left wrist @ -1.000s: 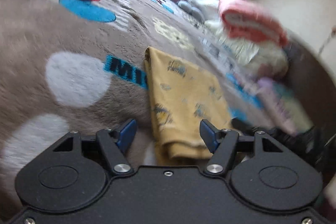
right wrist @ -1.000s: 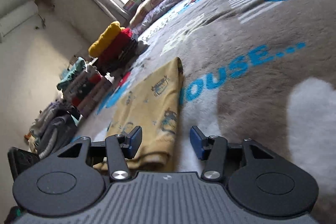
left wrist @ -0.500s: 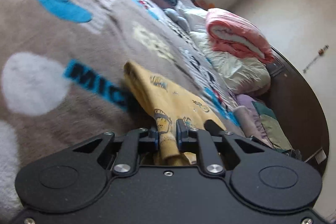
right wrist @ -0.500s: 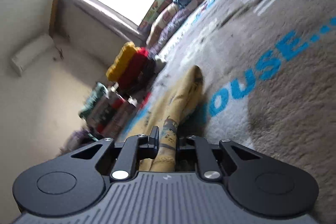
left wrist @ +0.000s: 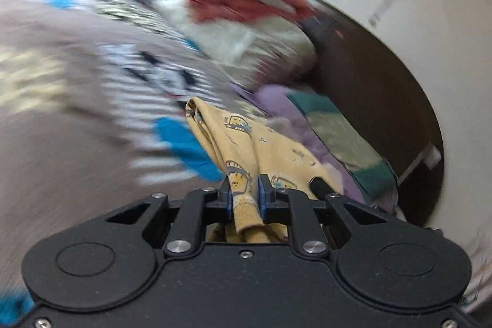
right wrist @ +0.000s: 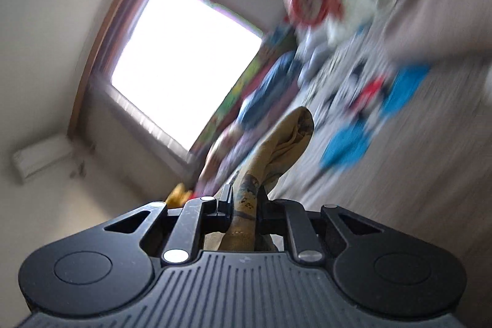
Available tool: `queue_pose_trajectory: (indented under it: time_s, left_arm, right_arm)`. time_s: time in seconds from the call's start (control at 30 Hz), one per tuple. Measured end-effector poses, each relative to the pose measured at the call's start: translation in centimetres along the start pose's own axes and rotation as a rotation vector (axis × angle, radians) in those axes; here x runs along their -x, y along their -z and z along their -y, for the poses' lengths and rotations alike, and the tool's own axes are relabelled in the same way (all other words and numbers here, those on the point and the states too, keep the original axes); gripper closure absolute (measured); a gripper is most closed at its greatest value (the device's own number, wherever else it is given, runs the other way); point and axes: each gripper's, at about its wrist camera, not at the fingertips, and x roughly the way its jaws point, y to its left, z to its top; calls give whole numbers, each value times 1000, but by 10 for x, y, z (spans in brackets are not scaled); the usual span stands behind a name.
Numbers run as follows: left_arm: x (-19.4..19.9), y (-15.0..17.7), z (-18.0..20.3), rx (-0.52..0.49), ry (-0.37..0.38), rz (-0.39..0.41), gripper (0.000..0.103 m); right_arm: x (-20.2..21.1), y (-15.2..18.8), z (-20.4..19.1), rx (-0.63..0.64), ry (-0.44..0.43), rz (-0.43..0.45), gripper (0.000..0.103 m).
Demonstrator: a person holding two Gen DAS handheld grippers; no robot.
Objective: Fold clothes
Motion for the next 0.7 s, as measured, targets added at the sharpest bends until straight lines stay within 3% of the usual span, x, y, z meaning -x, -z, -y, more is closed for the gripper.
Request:
queue_pose_trajectory:
  time_s: [0.23, 0.4, 0.5, 0.57, 0.63, 0.67, 0.7]
  left_arm:
    - [-127, -46, 60, -185, 154, -136, 90]
    - [-192, -77, 97, -295, 268, -192, 91]
    - [-221, -93, 109, -325, 310, -188, 90]
    - [-247, -95, 103, -338, 262, -184, 84]
    - [-270, -84, 87, -349, 156, -212, 61]
    - [-279, -75, 78, -350, 95, -236, 63]
    - [-289, -67, 68, -351, 35, -260, 64]
  right_arm:
    - [49, -64, 58, -33, 111, 308, 87]
    - [65, -90, 82, -52, 169, 492, 87]
    - [70, -106, 89, -30, 177, 578, 87]
    - [68, -116, 96, -30, 216, 598, 84]
    - [59, -126, 106, -38, 345, 553, 74]
    - [50, -127, 111, -52, 462, 506, 70]
    - [46, -125, 115, -62, 552, 483, 73]
